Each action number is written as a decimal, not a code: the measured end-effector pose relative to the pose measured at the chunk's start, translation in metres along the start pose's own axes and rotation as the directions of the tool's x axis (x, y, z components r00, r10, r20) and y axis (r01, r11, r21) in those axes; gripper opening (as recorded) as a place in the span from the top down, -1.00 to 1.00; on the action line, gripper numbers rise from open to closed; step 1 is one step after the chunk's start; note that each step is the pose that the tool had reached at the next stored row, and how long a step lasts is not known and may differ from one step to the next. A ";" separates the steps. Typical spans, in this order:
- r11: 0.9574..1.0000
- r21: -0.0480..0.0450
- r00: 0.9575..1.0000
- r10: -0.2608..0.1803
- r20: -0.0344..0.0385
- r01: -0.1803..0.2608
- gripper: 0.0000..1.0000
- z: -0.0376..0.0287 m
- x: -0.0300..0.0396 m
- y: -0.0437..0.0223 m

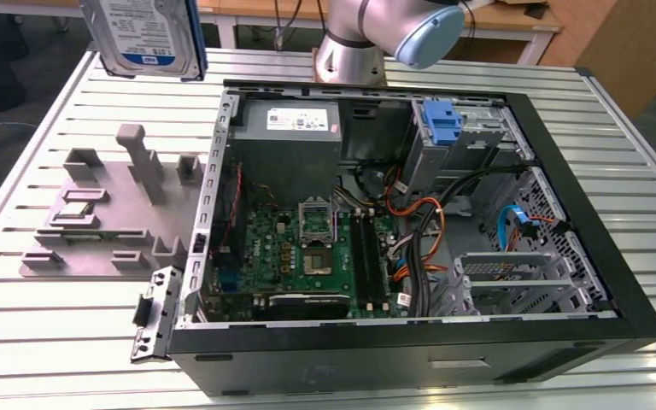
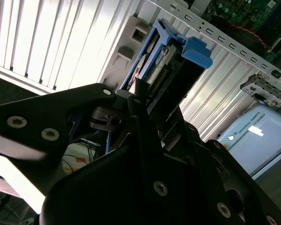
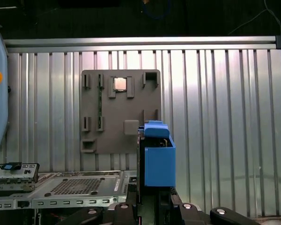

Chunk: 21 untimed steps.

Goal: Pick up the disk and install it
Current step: 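Pick up the disk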

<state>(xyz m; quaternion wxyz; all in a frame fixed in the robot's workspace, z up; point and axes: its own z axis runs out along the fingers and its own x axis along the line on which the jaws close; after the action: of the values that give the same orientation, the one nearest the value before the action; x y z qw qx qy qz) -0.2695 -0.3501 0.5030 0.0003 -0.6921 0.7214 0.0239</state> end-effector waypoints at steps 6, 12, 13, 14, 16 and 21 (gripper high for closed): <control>1.000 0.000 1.000 0.000 0.000 0.000 0.30 -0.0004 -0.0005 -0.0116; 1.000 0.000 1.000 0.000 0.000 0.000 0.30 -0.0008 -0.0010 -0.0224; 1.000 0.000 1.000 0.000 0.000 0.000 0.30 -0.0008 -0.0010 -0.0239; 1.000 0.000 1.000 0.000 0.000 0.000 0.30 -0.0008 -0.0011 -0.0255; 1.000 0.000 1.000 0.000 0.000 0.000 0.30 -0.0010 -0.0012 -0.0284; 1.000 0.000 1.000 0.000 0.000 0.000 0.30 -0.0012 -0.0015 -0.0356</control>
<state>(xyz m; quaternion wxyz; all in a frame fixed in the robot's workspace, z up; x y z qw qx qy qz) -0.2339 -0.3501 0.5030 0.0003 -0.6922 0.7213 0.0239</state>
